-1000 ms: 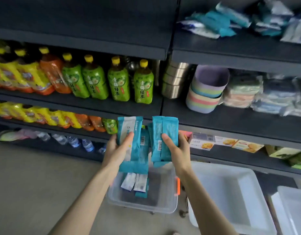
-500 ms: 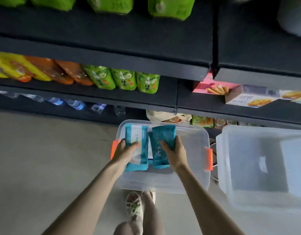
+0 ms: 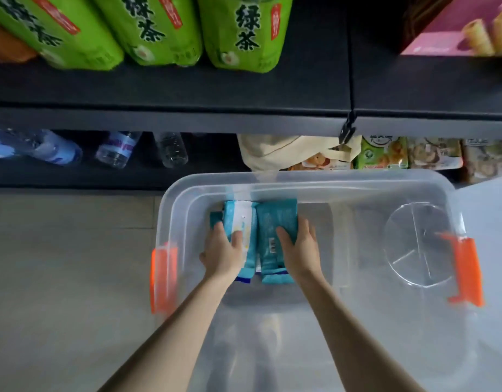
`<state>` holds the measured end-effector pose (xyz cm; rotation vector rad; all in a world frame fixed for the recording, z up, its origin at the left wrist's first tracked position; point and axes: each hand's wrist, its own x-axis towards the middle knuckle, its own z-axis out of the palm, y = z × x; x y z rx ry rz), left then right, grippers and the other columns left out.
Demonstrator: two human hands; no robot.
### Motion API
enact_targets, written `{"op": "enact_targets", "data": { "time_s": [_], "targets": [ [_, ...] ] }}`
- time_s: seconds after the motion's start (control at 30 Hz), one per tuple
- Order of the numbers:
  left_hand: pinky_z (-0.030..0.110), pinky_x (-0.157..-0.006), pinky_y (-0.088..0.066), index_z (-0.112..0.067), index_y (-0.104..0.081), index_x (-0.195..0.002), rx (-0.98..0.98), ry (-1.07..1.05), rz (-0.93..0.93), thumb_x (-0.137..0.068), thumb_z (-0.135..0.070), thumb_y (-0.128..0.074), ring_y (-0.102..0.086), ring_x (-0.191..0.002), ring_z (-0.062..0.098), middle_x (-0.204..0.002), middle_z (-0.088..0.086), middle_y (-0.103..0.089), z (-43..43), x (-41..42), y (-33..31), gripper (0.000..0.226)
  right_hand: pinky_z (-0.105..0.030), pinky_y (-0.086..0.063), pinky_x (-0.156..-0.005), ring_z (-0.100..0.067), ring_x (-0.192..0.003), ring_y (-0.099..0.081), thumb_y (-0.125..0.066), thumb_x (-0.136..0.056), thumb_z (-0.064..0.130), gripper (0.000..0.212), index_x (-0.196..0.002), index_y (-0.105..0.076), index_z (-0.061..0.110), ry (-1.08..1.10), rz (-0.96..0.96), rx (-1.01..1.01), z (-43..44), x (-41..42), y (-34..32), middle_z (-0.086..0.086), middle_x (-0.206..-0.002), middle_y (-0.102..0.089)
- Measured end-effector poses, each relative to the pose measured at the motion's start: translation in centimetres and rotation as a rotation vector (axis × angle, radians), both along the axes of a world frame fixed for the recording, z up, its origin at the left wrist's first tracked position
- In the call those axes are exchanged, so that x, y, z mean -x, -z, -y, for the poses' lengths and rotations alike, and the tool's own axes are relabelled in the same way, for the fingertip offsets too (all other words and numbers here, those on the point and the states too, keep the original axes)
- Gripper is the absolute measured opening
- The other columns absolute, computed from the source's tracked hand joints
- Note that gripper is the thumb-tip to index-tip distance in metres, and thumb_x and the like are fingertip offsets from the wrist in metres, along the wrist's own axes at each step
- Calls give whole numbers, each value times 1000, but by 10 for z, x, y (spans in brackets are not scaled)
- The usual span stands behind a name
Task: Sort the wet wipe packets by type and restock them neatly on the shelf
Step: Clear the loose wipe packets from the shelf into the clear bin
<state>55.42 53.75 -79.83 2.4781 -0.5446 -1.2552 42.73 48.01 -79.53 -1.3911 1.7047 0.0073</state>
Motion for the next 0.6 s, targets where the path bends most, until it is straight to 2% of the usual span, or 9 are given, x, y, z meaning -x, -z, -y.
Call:
{"op": "enact_targets", "data": {
  "time_s": [0.07,0.13,0.2,0.3,0.4,0.53,0.6],
  "targets": [
    [44,-93,-41,-6,-52,-111,-36,66,88,-94,-29,-50,-48,-113,33,-118,12,-54,-3,1,4,28,-39,-46,-92,-26,-114,-46,-52,-94,34,42,-132,-43,17,-53,-74,6,-1,1,5,-6,-128,-39],
    [43,-90,-46,-6,-55,-110,-19,61,11,-91,-23,-54,-54,-107,31,-118,13,-57,-8,-1,0,26,-39,-45,-96,-25,-120,-40,-53,-92,30,47,-136,-41,18,-107,-101,-35,-2,5,2,-6,-131,-36],
    [37,-84,-48,-7,-57,-113,-35,81,-74,-91,-18,-56,-59,-100,30,-115,12,-61,-14,-5,-15,25,-41,-46,-96,-29,-118,-46,-53,-91,26,52,-141,-39,19,-154,-108,-113,-2,9,-9,-10,-133,-39],
    [32,-79,-43,-5,-56,-119,-58,196,-103,-94,-20,-53,-58,-103,31,-117,15,-62,-19,-9,-56,29,-35,-42,-97,-31,-120,-50,-54,-92,22,51,-140,-42,13,-259,-150,-127,-2,16,-48,-13,-137,-45],
    [27,-82,-43,-3,-56,-122,26,281,-87,-96,-19,-53,-59,-109,27,-122,14,-61,-17,-7,-121,31,-33,-43,-93,-31,-116,-54,-56,-90,20,40,-129,-55,10,-267,-125,-43,3,27,-112,-13,-131,-55],
    [18,-76,-40,-6,-58,-120,237,442,-10,-96,-16,-52,-62,-102,18,-117,6,-64,1,4,-238,26,-43,-51,-90,-30,-107,-61,-55,-93,18,25,-117,-61,10,-302,-45,154,20,48,-232,-12,-122,-63],
    [22,-78,-44,-7,-60,-118,385,522,53,-95,-15,-54,-62,-95,16,-110,6,-67,12,16,-301,25,-44,-53,-88,-29,-104,-63,-56,-94,19,25,-117,-61,11,-323,-26,262,29,64,-299,-12,-121,-64]
  ]
}}
